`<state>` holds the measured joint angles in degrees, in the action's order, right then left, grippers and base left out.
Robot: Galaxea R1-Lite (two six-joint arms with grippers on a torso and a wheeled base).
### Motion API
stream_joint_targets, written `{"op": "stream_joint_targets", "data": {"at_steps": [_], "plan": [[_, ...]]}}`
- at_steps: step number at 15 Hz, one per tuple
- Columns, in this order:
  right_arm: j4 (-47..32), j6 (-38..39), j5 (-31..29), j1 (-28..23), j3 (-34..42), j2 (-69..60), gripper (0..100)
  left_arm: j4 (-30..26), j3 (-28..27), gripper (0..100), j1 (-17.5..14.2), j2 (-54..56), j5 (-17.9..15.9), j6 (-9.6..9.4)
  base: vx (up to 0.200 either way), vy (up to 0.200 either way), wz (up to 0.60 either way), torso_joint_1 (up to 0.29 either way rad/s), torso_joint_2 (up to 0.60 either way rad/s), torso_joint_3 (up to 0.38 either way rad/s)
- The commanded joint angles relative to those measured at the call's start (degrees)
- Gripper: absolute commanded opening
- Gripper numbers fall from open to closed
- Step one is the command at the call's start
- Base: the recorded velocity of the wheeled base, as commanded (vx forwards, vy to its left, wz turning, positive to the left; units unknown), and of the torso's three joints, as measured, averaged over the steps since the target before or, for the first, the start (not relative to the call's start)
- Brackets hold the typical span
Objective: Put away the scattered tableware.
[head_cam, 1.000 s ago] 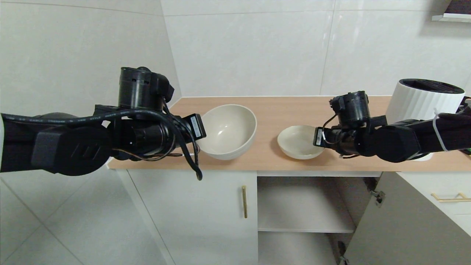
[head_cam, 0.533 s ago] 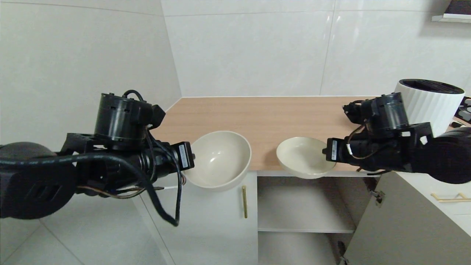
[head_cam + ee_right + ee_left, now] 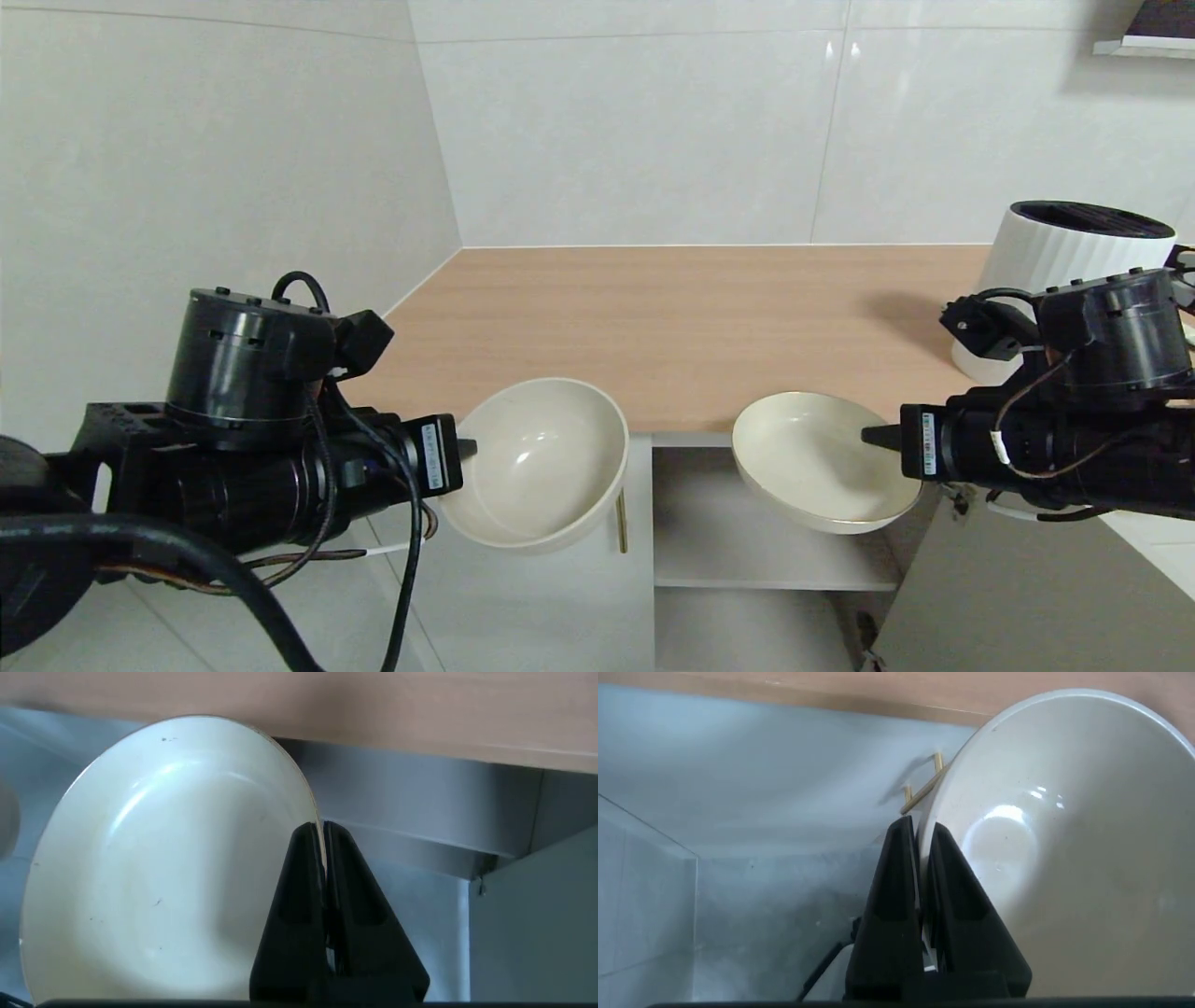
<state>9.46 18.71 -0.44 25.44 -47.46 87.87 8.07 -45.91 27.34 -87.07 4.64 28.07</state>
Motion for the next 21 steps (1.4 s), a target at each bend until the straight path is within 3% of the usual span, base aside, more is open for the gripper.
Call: {"op": "stream_joint_targets", "data": {"at_steps": [1, 3, 15, 21], "plan": [[0.0, 0.0, 0.0, 0.0, 0.3, -0.3, 0, 0.0, 0.1, 0, 0.0, 0.1, 0.0, 0.05, -0.200, 0.000, 0.00, 0.007, 0.01, 0.002], [0.3, 0.0, -0.2, -0.3, 0.3, 0.4, 0, -0.1, 0.2, 0, 0.0, 0.0, 0.0, -0.04, -0.200, 0.000, 0.00, 0.019, 0.01, -0.002], [0.5, -0.8, -0.4, -1.2, 0.3, 2.6, 0, 0.0, 0.4, 0, 0.1, -1.4, -0.1, -0.21, 0.000, 0.000, 0.00, 0.000, 0.00, 0.000], [0.5, -0.8, -0.5, -1.1, 0.3, 2.6, 0, 0.0, 0.4, 0, 0.0, -1.7, -0.1, -0.21, 0.000, 0.000, 0.00, -0.150, 0.36, 0.208]]}}
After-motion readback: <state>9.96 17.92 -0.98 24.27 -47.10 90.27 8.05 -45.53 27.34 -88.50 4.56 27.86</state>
